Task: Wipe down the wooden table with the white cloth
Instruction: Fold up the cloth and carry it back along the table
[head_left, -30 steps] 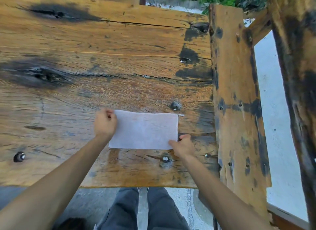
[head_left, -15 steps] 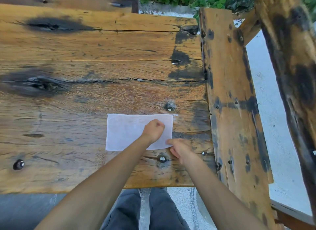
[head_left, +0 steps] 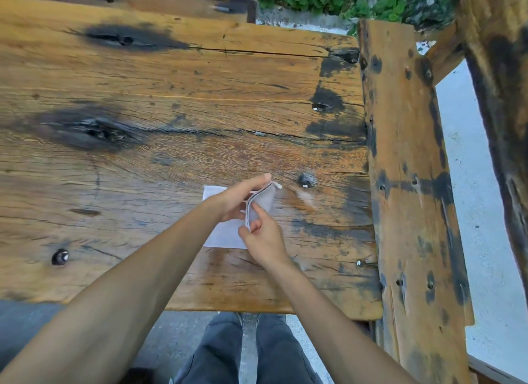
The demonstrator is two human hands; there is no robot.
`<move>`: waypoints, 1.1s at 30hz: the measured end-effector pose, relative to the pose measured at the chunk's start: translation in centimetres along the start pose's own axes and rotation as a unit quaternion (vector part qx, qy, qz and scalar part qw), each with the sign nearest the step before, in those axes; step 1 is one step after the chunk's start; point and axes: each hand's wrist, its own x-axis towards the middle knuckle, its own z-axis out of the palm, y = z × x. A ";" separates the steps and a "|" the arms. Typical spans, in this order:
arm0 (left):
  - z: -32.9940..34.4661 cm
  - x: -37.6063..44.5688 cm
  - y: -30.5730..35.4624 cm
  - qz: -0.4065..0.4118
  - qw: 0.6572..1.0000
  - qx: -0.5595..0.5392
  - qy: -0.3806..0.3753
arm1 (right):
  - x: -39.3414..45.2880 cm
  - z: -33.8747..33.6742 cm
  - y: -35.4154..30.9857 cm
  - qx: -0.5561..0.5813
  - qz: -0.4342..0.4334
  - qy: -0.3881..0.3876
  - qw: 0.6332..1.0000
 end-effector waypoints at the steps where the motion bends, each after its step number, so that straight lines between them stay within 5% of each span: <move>1: -1.3 -0.4 -0.3 0.006 1.000 -0.010 -0.002 | 0.2 1.1 -0.5 -0.017 -0.011 -0.007 1.000; 8: -6.9 -1.6 -3.6 0.044 0.993 0.031 0.108 | 1.2 7.0 -2.0 -0.061 0.017 -0.092 0.994; 11: -7.9 -0.5 -4.7 0.075 0.968 0.113 0.212 | 1.5 8.2 -1.4 -0.098 0.050 -0.137 0.984; 15: -8.5 0.4 -6.6 0.104 0.913 0.188 0.346 | 1.3 7.0 0.1 -0.117 0.035 -0.013 0.992; 19: -8.3 -0.1 -8.7 0.013 0.923 0.206 0.326 | 2.3 3.3 1.5 -0.149 0.114 0.151 0.971; 25: -7.7 0.0 -8.6 -0.063 0.940 0.208 0.263 | 4.1 1.6 1.0 0.066 0.266 0.024 0.961; 33: -7.3 -2.2 -9.5 0.008 0.970 0.085 0.227 | 3.3 1.2 -0.4 0.230 0.249 -0.098 0.936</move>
